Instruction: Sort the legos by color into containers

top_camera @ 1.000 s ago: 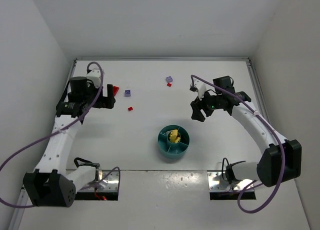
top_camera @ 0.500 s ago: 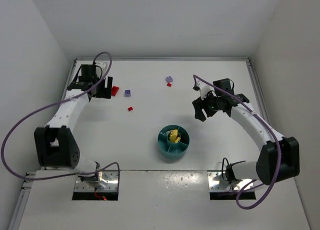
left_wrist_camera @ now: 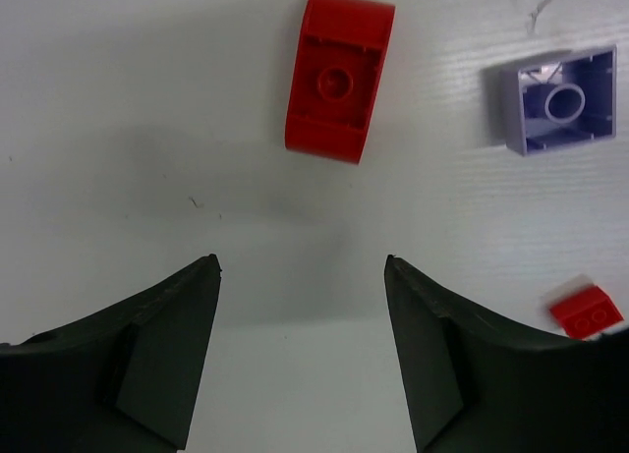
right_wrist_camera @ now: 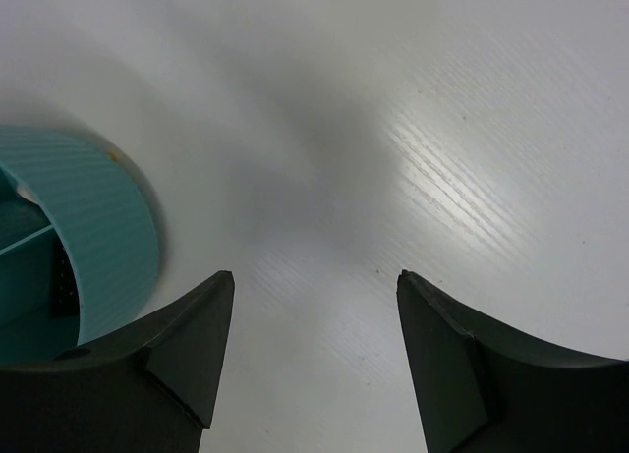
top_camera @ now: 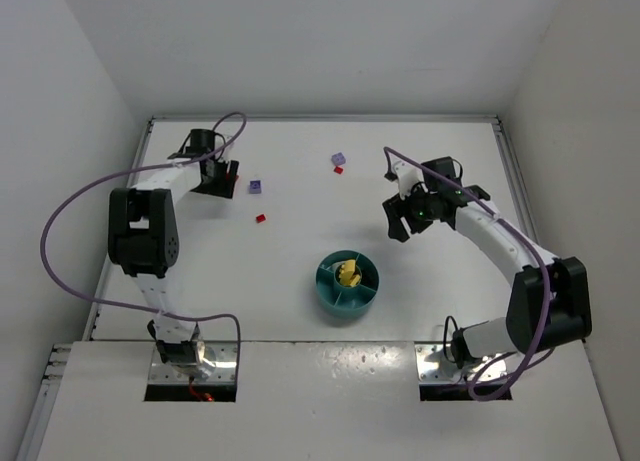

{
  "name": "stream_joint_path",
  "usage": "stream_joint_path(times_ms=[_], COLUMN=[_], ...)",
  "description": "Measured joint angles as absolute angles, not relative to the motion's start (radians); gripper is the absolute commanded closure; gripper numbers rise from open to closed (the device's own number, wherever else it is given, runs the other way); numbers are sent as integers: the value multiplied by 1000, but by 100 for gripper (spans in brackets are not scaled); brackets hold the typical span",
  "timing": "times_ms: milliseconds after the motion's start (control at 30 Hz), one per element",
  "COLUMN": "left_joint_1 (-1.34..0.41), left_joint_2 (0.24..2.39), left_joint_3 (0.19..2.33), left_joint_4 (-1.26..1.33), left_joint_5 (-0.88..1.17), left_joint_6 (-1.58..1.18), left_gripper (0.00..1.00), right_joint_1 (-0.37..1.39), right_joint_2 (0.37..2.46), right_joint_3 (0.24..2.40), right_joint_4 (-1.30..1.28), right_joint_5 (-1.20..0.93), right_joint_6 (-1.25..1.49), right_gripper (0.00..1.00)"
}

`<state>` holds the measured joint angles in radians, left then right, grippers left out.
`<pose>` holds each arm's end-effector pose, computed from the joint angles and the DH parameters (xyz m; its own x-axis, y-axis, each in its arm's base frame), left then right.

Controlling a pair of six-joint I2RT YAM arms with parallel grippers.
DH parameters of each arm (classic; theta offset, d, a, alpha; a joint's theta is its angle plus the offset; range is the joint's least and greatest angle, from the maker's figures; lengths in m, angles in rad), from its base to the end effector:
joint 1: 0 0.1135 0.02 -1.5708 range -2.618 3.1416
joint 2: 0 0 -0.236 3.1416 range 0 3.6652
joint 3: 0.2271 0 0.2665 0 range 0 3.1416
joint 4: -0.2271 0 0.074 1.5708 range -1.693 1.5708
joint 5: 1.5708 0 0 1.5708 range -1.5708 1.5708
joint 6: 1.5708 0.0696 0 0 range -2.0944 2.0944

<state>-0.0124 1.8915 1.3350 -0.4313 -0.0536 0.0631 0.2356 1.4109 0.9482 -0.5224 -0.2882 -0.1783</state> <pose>0.4256 -0.0016 0.1315 -0.8342 0.0733 -0.5466 0.0356 0.9962 0.0793 0.3059 0.0938 0.1670 -0.7307 -0.3503 -0.5860 -0.5143 0.8469 0.1351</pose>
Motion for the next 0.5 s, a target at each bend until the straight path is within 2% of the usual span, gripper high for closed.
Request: stream_joint_path(times_ms=[267, 500], left_joint_1=[-12, -12], left_joint_2=[1999, 2105], left_joint_3=[1426, 1507], left_joint_4=[-387, -371], left_joint_5=[-68, -67], left_joint_6=[74, 86], left_gripper=[26, 33], right_joint_1=[236, 236], right_joint_2=[1472, 1503], right_joint_3=[957, 988], right_joint_4=[-517, -516], right_joint_5=[-289, -288], right_joint_6=[-175, -175], right_gripper=[32, 32])
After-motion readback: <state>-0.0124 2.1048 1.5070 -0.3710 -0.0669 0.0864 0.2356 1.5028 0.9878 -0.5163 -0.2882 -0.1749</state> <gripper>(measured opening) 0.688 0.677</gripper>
